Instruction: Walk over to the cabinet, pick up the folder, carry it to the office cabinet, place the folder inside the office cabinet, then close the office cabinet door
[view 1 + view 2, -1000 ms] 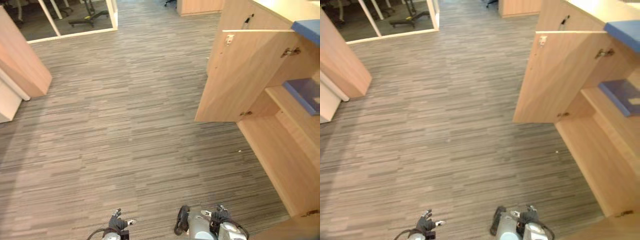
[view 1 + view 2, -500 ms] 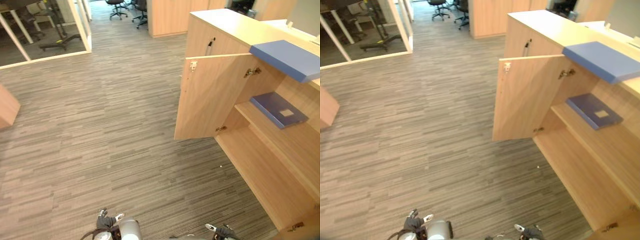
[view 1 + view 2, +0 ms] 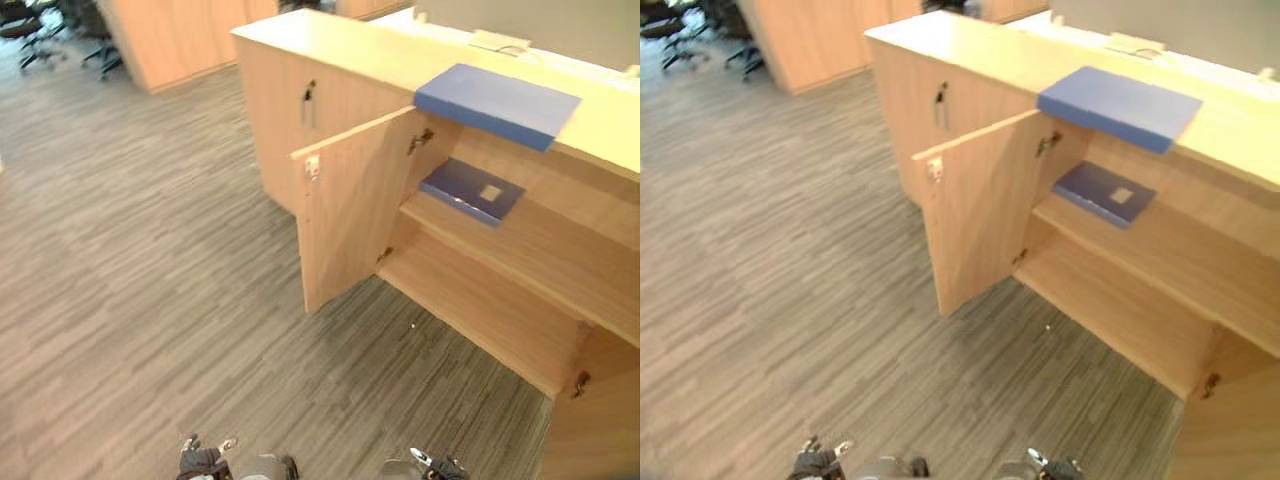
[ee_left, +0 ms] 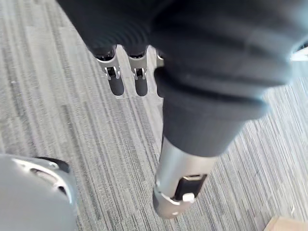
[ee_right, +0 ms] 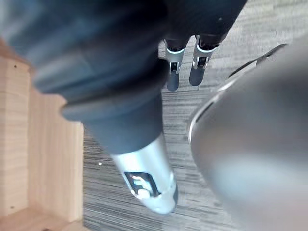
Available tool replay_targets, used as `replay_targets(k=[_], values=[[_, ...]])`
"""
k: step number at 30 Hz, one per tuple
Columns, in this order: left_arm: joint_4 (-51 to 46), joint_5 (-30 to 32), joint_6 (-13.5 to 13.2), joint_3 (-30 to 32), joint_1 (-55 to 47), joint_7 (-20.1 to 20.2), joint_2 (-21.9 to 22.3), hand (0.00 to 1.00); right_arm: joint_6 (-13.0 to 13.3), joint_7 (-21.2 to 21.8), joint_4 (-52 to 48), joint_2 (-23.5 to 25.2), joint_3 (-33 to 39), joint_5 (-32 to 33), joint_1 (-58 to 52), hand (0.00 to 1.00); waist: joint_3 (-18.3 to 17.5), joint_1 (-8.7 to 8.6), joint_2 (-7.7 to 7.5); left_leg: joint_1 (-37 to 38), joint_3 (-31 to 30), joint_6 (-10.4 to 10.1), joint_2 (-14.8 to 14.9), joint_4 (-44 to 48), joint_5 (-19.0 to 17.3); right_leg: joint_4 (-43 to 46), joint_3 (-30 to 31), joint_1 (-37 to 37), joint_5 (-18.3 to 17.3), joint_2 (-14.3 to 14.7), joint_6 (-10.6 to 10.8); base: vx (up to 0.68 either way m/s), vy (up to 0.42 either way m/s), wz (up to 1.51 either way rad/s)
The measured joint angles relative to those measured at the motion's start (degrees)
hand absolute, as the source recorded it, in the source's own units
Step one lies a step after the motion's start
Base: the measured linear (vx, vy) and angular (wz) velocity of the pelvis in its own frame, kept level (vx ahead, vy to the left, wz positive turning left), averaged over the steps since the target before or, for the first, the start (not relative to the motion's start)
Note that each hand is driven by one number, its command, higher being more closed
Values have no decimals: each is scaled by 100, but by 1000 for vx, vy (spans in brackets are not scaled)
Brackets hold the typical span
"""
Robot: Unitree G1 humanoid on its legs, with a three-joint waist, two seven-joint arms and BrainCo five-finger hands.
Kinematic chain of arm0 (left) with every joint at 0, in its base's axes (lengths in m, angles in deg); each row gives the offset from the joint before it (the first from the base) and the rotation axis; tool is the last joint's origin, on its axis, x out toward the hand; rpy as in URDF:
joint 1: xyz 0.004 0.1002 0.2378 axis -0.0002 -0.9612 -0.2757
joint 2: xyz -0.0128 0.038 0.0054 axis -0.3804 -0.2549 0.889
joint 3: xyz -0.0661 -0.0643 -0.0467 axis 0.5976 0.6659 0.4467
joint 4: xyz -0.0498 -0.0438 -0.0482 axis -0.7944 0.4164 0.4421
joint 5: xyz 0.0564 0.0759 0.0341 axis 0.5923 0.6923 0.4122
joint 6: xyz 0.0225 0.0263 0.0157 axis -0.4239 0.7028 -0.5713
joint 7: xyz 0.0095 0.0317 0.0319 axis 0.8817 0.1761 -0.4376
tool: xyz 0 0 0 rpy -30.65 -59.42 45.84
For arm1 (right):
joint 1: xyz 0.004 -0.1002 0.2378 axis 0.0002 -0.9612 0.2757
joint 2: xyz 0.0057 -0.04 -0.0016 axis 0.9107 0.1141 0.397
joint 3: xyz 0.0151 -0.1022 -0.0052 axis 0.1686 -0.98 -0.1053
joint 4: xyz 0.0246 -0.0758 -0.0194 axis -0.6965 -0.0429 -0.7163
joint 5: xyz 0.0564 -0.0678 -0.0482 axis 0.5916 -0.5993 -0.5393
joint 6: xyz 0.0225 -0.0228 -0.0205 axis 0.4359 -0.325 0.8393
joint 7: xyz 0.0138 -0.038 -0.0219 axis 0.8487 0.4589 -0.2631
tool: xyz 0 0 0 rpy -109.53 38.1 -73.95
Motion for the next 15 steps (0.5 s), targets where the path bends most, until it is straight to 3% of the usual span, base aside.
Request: replay_targets(k=[4,6,7,8,9,10,12,15], values=[[128,212,79,-11,-154,59,-57,0,-1,4,-40,-20,5,-26,15,0,11,-30,37,704,485,-38,191,-608,23,-287,-1403,-223,-559,-48,263,242,73,-70],[209,210,111,25,-149,68,-32,0,-3,5,-79,-27,6,-27,40,0,31,-40,70,847,704,-85,313,-743,23,-958,-1912,-400,-623,39,272,223,-68,-63],[210,222,112,27,-163,67,-14,0,-6,3,-113,-27,5,-27,51,0,61,-31,106,1004,943,-219,491,-845,35,-1870,-2314,-502,-547,272,269,231,-123,-60],[212,248,112,26,-176,65,-7,0,-12,4,-112,-25,5,-27,54,0,67,-30,103,1071,1003,-270,528,-881,34,-2199,-2386,-515,-447,348,252,298,-200,-65],[209,263,112,51,-180,65,-11,0,-21,2,-114,-4,3,-30,44,0,84,-28,65,1189,1102,-362,527,-941,27,-2715,-2428,-521,-25,449,186,279,-221,-48],[235,289,120,86,-139,60,28,0,-20,11,-149,-26,31,-12,32,0,141,-46,104,1394,1187,-624,559,-1009,-50,-2910,-2388,-490,513,558,-24,294,-223,-54],[194,326,104,118,-92,56,239,0,-22,9,-259,-124,45,-48,49,0,166,-37,334,1457,1400,-760,749,-1045,23,-2975,-2410,-491,423,824,-125,246,-178,-52],[186,460,96,130,200,54,364,0,-57,6,-319,-98,213,-49,32,0,202,-92,366,1579,1600,-884,798,-1371,294,-2813,-2392,-625,121,955,-93,201,-160,-22]])
